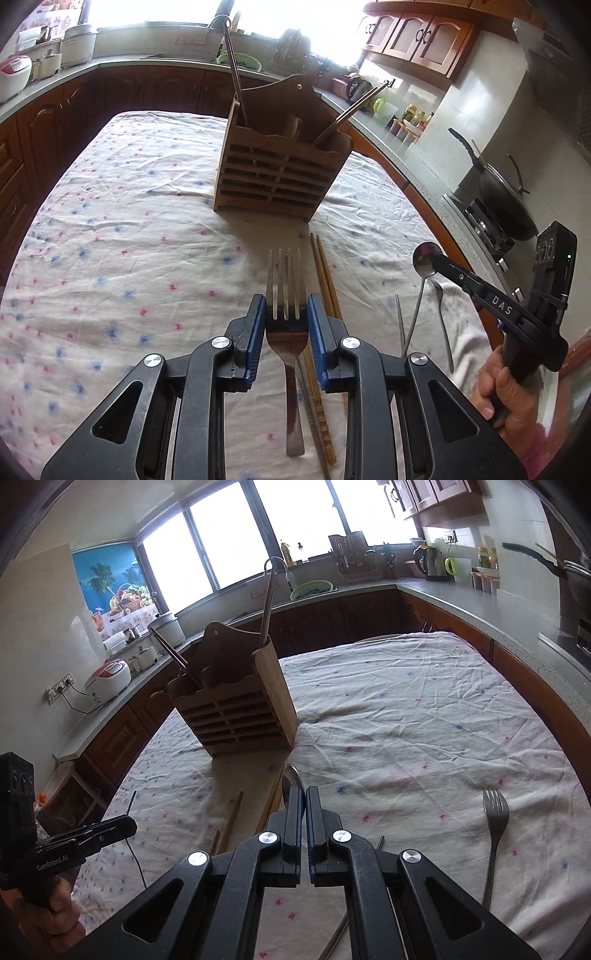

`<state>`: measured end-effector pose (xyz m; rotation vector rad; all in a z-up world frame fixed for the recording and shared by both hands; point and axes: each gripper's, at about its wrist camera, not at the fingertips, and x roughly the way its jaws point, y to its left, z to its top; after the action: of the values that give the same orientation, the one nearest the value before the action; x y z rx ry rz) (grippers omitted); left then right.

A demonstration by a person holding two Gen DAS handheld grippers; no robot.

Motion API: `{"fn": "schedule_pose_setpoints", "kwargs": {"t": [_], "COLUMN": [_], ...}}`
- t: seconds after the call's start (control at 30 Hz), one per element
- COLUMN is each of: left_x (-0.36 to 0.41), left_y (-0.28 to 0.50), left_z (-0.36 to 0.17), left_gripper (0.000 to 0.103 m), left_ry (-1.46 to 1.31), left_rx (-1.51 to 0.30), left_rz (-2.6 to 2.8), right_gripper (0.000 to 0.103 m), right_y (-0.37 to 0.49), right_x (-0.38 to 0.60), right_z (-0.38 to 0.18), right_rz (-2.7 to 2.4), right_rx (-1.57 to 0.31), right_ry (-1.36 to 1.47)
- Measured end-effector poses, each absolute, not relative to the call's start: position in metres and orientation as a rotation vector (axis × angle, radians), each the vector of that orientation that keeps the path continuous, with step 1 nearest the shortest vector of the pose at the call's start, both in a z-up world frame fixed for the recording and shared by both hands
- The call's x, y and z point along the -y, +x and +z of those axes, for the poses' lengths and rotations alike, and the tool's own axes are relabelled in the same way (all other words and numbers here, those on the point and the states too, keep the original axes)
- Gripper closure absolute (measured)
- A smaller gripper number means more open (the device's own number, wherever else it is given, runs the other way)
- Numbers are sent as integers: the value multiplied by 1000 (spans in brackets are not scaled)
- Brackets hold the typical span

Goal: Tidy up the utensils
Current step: 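Lift the held fork and spoon off the cloth with both tools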

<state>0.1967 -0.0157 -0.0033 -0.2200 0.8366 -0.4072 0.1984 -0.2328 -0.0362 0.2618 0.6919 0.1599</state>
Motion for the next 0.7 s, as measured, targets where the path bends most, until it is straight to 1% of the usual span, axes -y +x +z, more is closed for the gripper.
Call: {"fn": "schedule_pose_setpoints", "kwargs": {"t": [0.23, 0.7], "left_x": [6, -4], "left_y": [180, 174], "left_z": [12, 32], "left_gripper": [82, 82], "left_ry": [-232, -258], "left_rx": [-791, -731], "left_rz": [-404, -389], "right_gripper": [101, 101], "right_y": [183, 174], "right_x": [226, 224], "right_z": [-15, 0], "right_rz": [147, 146], "right_rx": [-616, -526], "right_ry": [204, 201]}}
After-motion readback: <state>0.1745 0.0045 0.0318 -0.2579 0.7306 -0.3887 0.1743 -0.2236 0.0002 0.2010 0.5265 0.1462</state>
